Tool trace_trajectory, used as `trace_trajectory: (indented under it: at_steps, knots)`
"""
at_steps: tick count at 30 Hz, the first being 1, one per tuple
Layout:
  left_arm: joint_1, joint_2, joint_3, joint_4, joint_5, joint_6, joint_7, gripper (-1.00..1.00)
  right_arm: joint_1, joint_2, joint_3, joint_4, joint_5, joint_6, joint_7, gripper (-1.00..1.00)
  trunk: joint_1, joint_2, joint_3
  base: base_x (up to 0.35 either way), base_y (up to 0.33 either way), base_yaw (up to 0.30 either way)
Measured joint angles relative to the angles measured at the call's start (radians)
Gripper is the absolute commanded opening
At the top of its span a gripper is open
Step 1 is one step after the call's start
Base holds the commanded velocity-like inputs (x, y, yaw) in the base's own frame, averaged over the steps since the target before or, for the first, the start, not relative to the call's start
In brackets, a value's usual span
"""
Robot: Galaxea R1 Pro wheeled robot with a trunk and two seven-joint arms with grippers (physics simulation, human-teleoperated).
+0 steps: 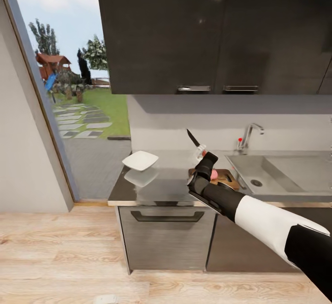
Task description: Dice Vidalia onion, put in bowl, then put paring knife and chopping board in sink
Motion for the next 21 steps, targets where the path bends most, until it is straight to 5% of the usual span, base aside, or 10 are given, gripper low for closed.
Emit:
trace_trajectory:
  at_steps: [10,13,17,21]
  knots:
    - [0.0,-0.012,0.0,0.0,0.0,0.002,-0.001,1.0,0.0,-0.001,0.007,0.001,-0.004,-0.082,0.006,-1.0,0.0,0.0,0.0,0.0,-0.321,0.0]
    - [0.0,-0.014,0.0,0.0,0.0,0.002,-0.001,1.0,0.0,0.0,0.043,0.001,-0.004,-0.089,0.007,-1.0,0.0,0.0,0.0,0.0,-0.333,0.0]
    - [0.0,-0.016,0.0,0.0,0.0,0.002,0.0,1.0,0.001,0.004,0.159,0.001,-0.007,-0.162,0.006,-1.0,0.0,0.0,0.0,0.0,-0.338,0.0]
    - [0.0,-0.017,0.0,0.0,0.0,0.002,-0.001,1.0,0.001,0.003,0.185,0.001,-0.007,-0.193,0.006,-1.0,0.0,0.0,0.0,0.0,-0.34,0.0]
